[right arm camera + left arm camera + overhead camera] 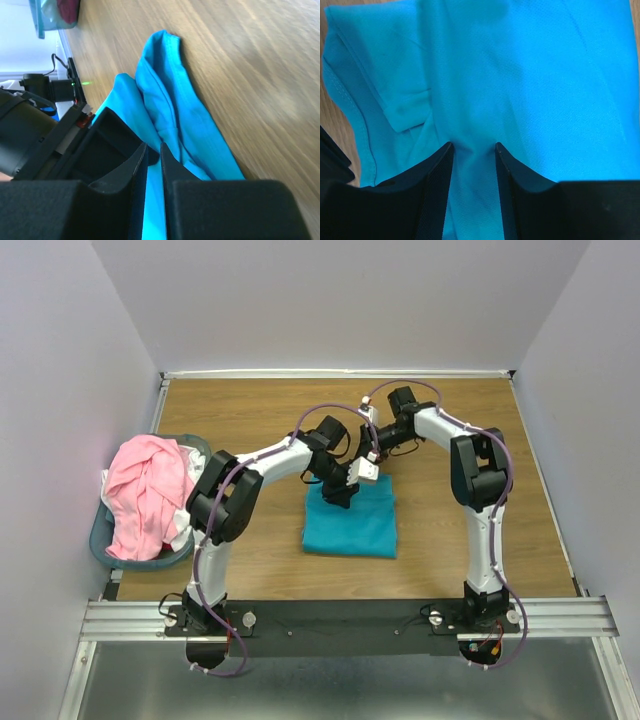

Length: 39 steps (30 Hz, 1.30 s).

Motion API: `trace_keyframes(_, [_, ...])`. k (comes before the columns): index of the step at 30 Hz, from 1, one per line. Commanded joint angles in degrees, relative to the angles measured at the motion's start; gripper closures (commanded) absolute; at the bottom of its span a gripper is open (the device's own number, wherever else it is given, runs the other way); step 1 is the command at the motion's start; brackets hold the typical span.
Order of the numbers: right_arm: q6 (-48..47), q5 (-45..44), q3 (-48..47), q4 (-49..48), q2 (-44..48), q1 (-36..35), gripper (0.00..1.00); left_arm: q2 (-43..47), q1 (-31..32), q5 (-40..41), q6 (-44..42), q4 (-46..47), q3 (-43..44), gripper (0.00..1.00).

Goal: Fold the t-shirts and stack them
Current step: Fold the tshirt

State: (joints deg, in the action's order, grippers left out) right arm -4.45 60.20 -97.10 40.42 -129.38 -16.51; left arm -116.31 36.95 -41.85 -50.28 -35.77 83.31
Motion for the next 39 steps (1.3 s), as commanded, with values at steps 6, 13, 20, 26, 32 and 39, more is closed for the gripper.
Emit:
trace_keyframes(6, [-0.7,1.8,4.3,-1.6,-0.5,-0.5,0.78,-0.9,0.4,-0.7,0.1,0.6,-0.2,0.51])
trace_keyframes(13, [-3.2,1.4,11.7,-1.8,0.8,-1.3,0.8,1.9,2.2,-1.3,-0.8,0.4,-5.4,0.51])
trace_keyframes(20, [-3.6,3.8,18.6,-1.8,6.4,-1.7,0.8,6.4,4.9,-1.4,-2.1,0.3,-12.3,0.51])
trace_keyframes(26, [-3.6,3.1,22.5,-1.6,12.1,-1.7,0.8,10.7,6.6,-1.7,-2.4,-0.4,-14.4,0.51])
trace_keyframes(32, [-2.6,1.4,17.8,-1.7,12.1,-1.7,0.8,14.1,6.6,-0.7,-0.8,-0.6,-11.5,0.51])
trace_keyframes(39, [-2.3,1.4,14.9,-1.7,9.1,-1.7,0.8,11.5,6.5,1.8,-0.3,0.4,-9.7,0.51])
